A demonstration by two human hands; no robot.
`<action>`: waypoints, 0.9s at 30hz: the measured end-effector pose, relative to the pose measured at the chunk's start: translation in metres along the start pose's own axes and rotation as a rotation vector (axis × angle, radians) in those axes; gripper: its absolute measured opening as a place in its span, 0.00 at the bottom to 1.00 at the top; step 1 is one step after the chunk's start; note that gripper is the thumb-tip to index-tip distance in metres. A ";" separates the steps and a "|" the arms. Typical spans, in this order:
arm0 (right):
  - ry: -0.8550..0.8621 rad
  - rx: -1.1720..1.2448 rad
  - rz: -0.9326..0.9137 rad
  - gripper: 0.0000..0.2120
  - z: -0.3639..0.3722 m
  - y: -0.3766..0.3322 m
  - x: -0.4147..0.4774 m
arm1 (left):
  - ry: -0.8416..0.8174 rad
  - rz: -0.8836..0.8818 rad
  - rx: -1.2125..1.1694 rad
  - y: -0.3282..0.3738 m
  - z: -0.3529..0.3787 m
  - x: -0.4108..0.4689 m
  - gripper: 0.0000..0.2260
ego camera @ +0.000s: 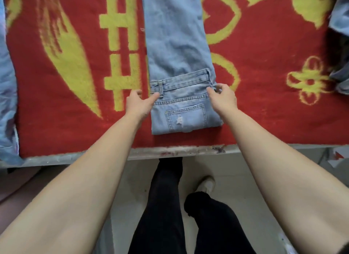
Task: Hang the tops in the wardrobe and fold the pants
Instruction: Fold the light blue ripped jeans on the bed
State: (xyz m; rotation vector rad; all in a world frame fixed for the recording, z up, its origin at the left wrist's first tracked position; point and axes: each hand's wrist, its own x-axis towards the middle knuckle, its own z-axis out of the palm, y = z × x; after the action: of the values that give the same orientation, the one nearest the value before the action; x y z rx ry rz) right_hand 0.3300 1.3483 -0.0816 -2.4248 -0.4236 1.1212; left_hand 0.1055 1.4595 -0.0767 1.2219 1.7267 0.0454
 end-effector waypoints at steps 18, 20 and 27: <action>0.362 -0.095 -0.401 0.11 0.014 -0.024 -0.015 | 0.286 0.426 0.125 0.022 0.020 -0.008 0.11; 0.310 -0.158 -0.329 0.12 0.011 -0.031 0.002 | 0.243 0.346 0.161 0.029 0.021 0.006 0.12; 0.269 -0.533 -0.444 0.27 0.009 -0.026 0.011 | 0.213 0.258 0.513 0.036 0.015 0.024 0.26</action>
State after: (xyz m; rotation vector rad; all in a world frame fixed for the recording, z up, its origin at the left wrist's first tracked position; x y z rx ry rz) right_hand 0.3278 1.3777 -0.0806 -2.6643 -1.2220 0.5237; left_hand 0.1413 1.4879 -0.0824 1.8704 1.8119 -0.1263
